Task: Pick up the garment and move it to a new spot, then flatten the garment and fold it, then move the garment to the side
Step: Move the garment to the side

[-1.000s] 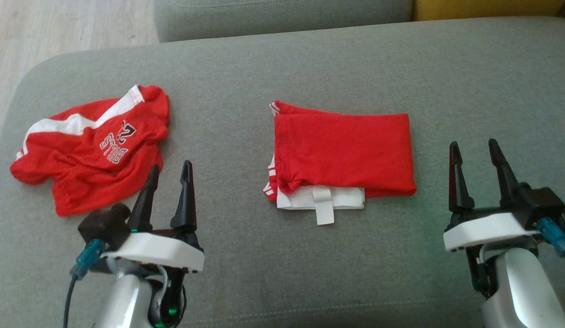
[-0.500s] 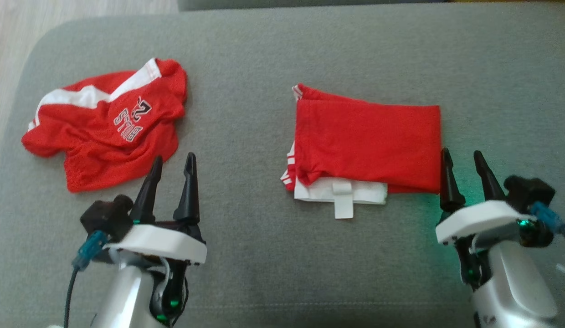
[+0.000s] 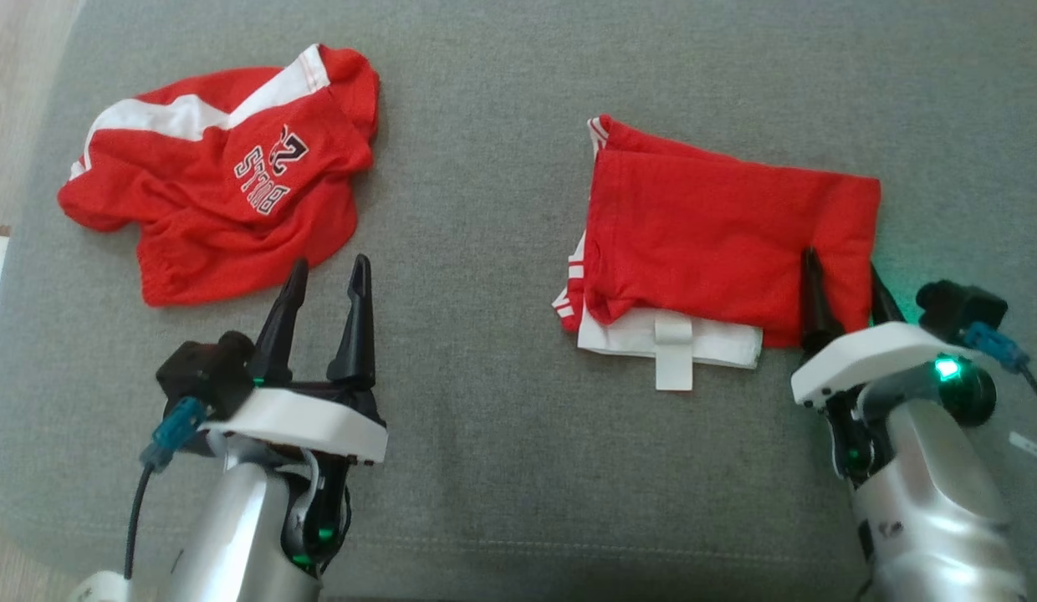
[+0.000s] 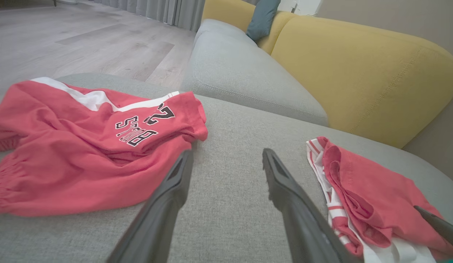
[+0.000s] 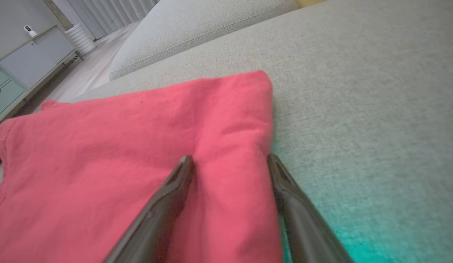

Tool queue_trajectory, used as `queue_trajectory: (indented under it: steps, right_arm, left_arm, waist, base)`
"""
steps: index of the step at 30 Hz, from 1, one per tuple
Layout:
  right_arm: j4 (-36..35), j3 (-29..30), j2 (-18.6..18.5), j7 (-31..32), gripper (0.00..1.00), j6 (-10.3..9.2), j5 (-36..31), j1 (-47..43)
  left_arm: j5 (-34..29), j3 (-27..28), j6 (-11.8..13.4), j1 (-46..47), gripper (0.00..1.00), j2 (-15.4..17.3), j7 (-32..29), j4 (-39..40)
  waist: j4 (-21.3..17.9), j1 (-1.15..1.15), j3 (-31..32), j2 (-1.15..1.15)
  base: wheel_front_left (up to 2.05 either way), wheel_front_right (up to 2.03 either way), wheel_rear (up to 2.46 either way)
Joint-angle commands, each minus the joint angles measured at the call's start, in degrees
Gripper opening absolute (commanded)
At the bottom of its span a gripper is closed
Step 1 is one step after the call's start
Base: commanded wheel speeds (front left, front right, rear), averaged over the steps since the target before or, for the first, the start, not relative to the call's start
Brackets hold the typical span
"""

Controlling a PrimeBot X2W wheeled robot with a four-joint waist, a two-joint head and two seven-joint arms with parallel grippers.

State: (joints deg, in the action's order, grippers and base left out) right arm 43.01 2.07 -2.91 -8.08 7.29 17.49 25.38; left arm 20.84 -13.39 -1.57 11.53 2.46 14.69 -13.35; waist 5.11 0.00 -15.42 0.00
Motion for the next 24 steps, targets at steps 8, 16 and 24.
queue_trajectory:
  steps: [8, 16, 24]
  right_arm:
    - [0.02, -3.26, -0.06, -3.69, 0.0, 0.2, -7.58, 4.9]
    - [-6.22, -6.94, -7.09, -4.61, 0.0, 0.2, -17.89, 7.08]
    - [-13.09, -9.95, -21.26, -0.29, 0.0, 0.2, -19.42, 9.38]
  left_arm:
    - [-0.84, 2.66, -0.3, 3.03, 1.0, 0.42, 0.3, 1.43]
    - [-1.38, 2.89, -0.8, 4.1, 1.0, 0.42, 0.3, 1.58]
    - [-1.6, 2.74, -1.32, 6.06, 1.0, 0.42, 0.3, 2.16]
  waist:
    - [-2.71, 0.0, -1.42, 0.0]
    - [-7.72, 0.0, -2.41, 0.0]
    - [-11.4, 0.0, -5.05, 0.0]
  base:
    - [0.0, 0.0, 0.0]
    - [0.0, 0.0, 0.0]
    - [0.0, 0.0, 0.0]
